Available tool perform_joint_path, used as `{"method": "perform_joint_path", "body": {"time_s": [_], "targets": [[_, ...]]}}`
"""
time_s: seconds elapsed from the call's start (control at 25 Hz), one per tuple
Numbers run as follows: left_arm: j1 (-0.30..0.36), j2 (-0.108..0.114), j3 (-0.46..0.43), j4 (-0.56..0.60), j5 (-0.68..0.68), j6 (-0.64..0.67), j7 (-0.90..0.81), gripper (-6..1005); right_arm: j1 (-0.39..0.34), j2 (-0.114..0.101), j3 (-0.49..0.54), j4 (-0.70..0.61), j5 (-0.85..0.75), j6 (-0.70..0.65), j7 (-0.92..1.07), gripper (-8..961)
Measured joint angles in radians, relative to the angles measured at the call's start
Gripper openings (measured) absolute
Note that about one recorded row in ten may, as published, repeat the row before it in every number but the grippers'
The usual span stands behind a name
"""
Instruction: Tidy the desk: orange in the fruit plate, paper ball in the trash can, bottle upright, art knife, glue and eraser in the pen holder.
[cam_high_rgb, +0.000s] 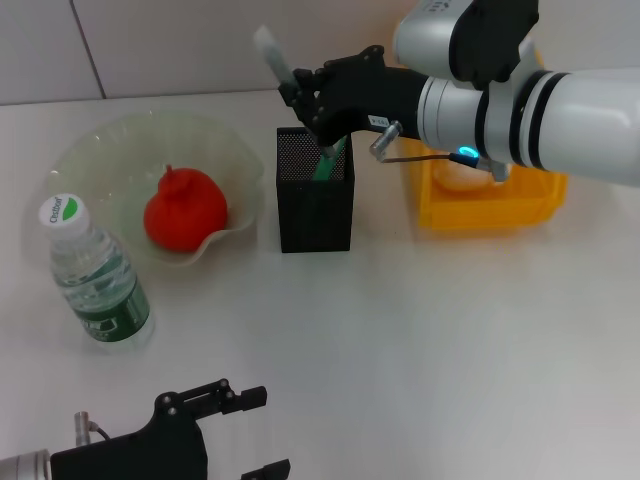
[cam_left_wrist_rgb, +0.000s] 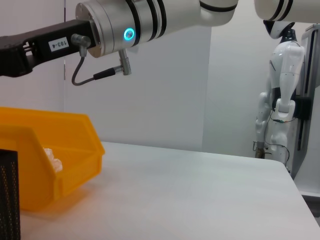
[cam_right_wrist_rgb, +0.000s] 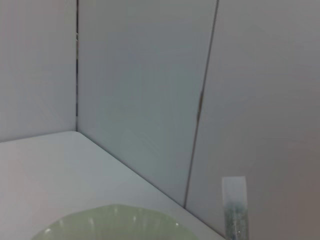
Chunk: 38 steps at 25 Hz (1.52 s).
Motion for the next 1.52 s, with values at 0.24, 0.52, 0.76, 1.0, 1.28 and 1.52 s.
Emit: {"method": "perform_joint_path", "body": {"time_s": [0.24,0.52,0.76,1.0,1.28,1.52], "targets": [[0.0,-0.002,0.002,0.0,0.0,0.002,0.0,701,0.002,0.002,-0.019,0.047,0.062,-0.001,-0.073,147],[0.001,-0.002,-0.001,0.003,0.0,0.01,0.004,702,-0.07,0.004,-0.044,0.019,0.063,-0.005,-0.08,155],[0.0,-0.001,-0.014,0.004,-0.007,0.012,0.009,702,-0.191,0.003,-0.034,-0.104,0.188,-0.045,-0.175,371],[0.006,-0.005,-0.052,0.006,-0.005,0.029,0.012,703,-0.329,0.005,0.041,-0.129,0.642,-0.298,-0.586,705],[0.007,-0.008,-0.068,0.0,-0.008,0.039,0.013,704,-0.365,-0.002,0.311,0.223,0.885,-0.839,-0.925,775],[-0.01,-0.01,-0.084,-0.002,-0.004,0.032,0.003,706,-0.247,-0.062,0.614,0.687,0.619,-1.173,-1.167,775]]}}
